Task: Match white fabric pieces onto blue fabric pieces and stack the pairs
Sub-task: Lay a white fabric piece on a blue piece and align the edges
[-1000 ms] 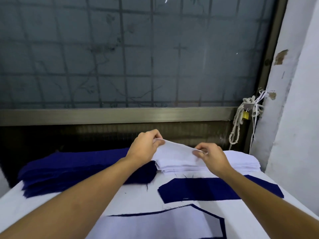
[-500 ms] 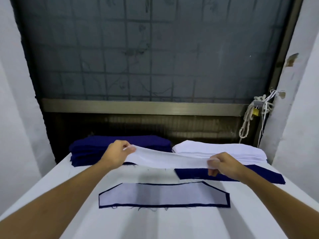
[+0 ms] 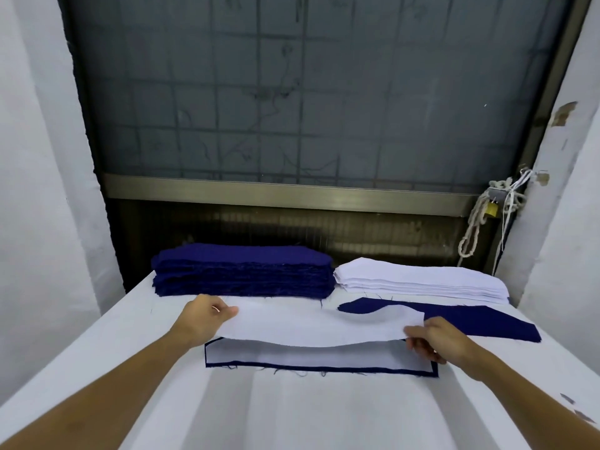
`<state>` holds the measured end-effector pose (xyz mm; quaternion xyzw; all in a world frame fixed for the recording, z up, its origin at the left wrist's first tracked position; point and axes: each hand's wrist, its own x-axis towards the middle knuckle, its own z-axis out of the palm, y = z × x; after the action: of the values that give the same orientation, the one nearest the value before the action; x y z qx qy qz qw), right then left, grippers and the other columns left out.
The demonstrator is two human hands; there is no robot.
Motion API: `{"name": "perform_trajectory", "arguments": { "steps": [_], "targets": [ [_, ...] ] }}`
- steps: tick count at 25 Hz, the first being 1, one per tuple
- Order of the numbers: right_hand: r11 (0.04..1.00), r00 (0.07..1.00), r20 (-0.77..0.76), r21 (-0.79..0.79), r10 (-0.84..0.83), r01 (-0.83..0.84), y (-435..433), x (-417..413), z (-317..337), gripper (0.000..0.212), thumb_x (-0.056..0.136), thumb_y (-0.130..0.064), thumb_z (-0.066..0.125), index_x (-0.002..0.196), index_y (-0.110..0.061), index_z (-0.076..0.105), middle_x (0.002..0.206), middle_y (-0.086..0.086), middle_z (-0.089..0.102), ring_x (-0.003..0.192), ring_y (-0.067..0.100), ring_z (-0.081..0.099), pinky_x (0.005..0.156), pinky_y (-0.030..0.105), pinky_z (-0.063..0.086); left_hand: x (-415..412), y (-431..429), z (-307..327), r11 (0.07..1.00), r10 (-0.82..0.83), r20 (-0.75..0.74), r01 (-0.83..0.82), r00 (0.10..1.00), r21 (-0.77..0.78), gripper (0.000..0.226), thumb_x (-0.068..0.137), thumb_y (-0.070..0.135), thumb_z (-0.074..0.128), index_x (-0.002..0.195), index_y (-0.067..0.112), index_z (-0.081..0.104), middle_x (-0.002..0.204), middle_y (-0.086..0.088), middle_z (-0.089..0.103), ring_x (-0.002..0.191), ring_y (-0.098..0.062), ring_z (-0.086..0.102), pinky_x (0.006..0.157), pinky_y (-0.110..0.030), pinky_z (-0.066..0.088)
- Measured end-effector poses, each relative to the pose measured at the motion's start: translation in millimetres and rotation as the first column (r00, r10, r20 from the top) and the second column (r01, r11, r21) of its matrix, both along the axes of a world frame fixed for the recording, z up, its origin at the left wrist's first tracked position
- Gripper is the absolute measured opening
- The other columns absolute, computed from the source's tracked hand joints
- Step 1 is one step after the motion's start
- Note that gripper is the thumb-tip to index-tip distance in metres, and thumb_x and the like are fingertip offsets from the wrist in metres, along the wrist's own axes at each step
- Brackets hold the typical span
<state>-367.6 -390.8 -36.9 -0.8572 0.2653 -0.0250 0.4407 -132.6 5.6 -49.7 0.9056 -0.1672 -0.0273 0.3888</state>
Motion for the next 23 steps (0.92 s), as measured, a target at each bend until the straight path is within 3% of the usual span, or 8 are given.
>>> {"name": "perform_trajectory", "arguments": {
  "steps": [3, 6, 9, 14, 18, 23],
  "targets": [
    [0.998, 1.000, -0.018, -0.057, -0.007, 0.006, 3, -2, -10, 0.052, 0.089, -0.021, 0.067, 0.038, -0.017, 0.054, 0.046, -0.005, 0.046, 0.042, 0.007, 0.039, 0.049, 0.018, 0.033, 2, 1, -9, 0.993, 0.031, 0.020, -0.033, 0.999, 0.117, 0.035, 0.091, 0.053, 0.067, 0.081, 0.020, 0.071, 0.088, 0.004, 0.069, 0.084, -0.016, 0.064, 0.080, -0.034, 0.053],
    [0.999, 1.000, -0.007, -0.040, -0.003, 0.003, 6, -8, -22, 0.049, 0.083, -0.014, 0.070, 0.043, -0.019, 0.042, 0.051, -0.002, 0.044, 0.046, 0.012, 0.040, 0.057, 0.027, 0.032, 3, 0, -20, 0.979, 0.041, 0.047, -0.050, 0.998, 0.198, 0.036, 0.089, 0.060, 0.065, 0.080, 0.025, 0.070, 0.091, 0.006, 0.068, 0.086, -0.015, 0.064, 0.085, -0.039, 0.056],
    [0.993, 0.992, 0.099, -0.084, -0.077, 0.085, 8, -12, -35, 0.041, 0.081, -0.011, 0.071, 0.056, -0.017, 0.039, 0.062, 0.001, 0.044, 0.056, 0.016, 0.042, 0.060, 0.031, 0.033, 2, -3, -31, 0.968, 0.052, 0.059, -0.065, 0.997, 0.241, 0.039, 0.088, 0.064, 0.064, 0.079, 0.027, 0.069, 0.092, 0.008, 0.066, 0.086, -0.014, 0.063, 0.082, -0.038, 0.056],
    [0.909, 0.986, 0.153, -0.400, -0.064, 0.121, 10, -17, -55, 0.034, 0.082, -0.018, 0.070, 0.062, -0.011, 0.043, 0.075, 0.000, 0.050, 0.081, 0.017, 0.047, 0.065, 0.032, 0.037, -2, -4, -42, 0.948, 0.069, 0.137, -0.108, 0.988, 0.299, 0.045, 0.085, 0.072, 0.060, 0.074, 0.028, 0.062, 0.081, 0.012, 0.064, 0.075, -0.008, 0.060, 0.062, -0.029, 0.047],
    [0.858, 0.992, 0.118, -0.505, -0.045, 0.099, 9, -16, -60, 0.022, 0.082, -0.022, 0.067, 0.070, -0.013, 0.050, 0.077, -0.002, 0.051, 0.084, 0.012, 0.045, 0.069, 0.031, 0.037, -6, -1, -46, 0.953, 0.092, 0.181, -0.140, 0.979, 0.270, 0.045, 0.086, 0.072, 0.057, 0.075, 0.028, 0.058, 0.078, 0.014, 0.063, 0.075, -0.006, 0.057, 0.060, -0.028, 0.041],
    [0.838, 0.983, 0.172, -0.526, -0.065, 0.148, 9, -17, -66, 0.030, 0.086, -0.027, 0.061, 0.066, -0.011, 0.045, 0.070, 0.000, 0.049, 0.080, 0.016, 0.046, 0.070, 0.035, 0.042, -12, 0, -49, 0.958, 0.131, 0.185, -0.173, 0.974, 0.229, 0.039, 0.090, 0.065, 0.052, 0.072, 0.030, 0.059, 0.070, 0.014, 0.065, 0.069, -0.008, 0.060, 0.060, -0.027, 0.042]
  ]
}}
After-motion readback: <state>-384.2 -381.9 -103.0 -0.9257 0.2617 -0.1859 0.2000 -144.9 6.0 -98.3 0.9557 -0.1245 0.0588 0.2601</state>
